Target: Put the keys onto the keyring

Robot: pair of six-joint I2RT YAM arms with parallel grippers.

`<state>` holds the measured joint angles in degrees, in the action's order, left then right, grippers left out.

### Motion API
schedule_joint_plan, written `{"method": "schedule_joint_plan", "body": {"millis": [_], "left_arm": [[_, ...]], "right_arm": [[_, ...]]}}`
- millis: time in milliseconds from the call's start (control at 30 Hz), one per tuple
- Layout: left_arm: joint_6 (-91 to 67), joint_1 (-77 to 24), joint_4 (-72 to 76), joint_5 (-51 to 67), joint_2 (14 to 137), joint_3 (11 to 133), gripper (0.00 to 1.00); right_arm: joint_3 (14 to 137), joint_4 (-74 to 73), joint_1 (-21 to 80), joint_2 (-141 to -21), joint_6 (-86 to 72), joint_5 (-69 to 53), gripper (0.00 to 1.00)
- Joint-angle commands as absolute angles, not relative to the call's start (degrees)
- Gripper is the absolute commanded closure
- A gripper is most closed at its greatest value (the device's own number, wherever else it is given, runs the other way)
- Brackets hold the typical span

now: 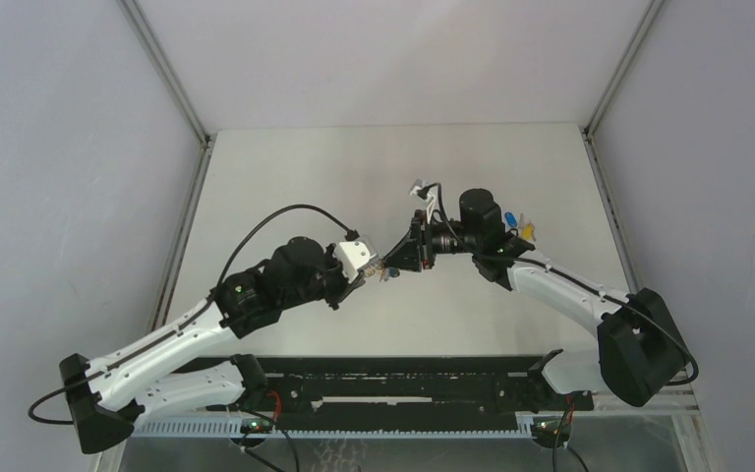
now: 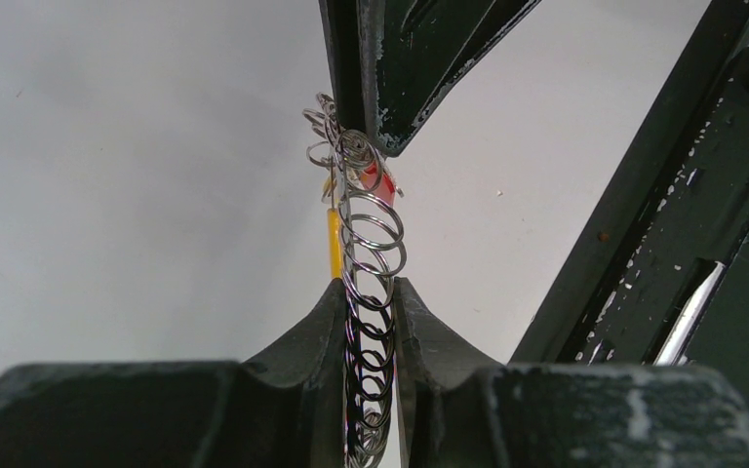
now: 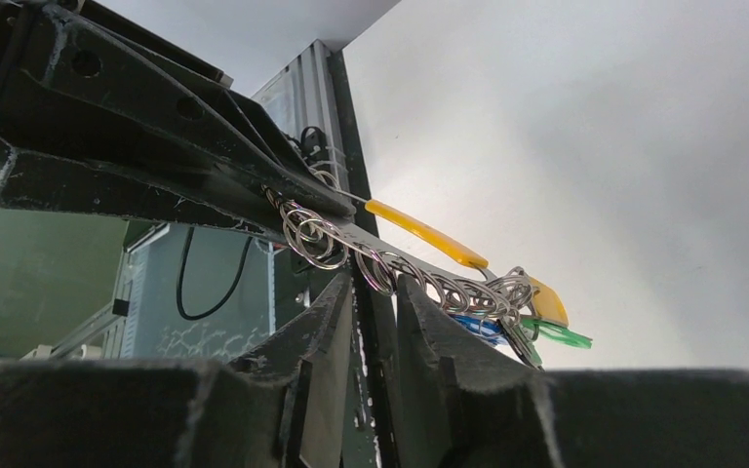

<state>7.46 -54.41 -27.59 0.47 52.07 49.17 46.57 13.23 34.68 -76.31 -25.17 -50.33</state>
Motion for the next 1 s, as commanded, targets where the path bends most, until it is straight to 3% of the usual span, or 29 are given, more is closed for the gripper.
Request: {"method": "schedule_joint_plan", "body": {"millis": [0, 233, 433, 967], "left_arm": [[6.5, -54.7, -19.6, 3.8, 49.9, 51.0, 1.0], [6.5, -54.7, -20.1, 2.0, 51.8, 51.2, 1.0], [6.6, -54.7, -20.1, 2.3, 51.9, 51.2, 1.0], [6.9, -54.7, -21.4, 3.0, 51.3, 50.8, 1.0]], "right_arm": [[49.4, 16.8, 35.6, -76.6, -26.7, -52.6, 0.78], [49.8, 17.0, 35.8, -75.3, -26.7, -54.2, 0.9], [50.5, 15.1, 35.9, -76.0, -25.7, -53.3, 0.93], [50.6, 9.6, 34.5, -73.8, -22.1, -52.1, 0.94]]}}
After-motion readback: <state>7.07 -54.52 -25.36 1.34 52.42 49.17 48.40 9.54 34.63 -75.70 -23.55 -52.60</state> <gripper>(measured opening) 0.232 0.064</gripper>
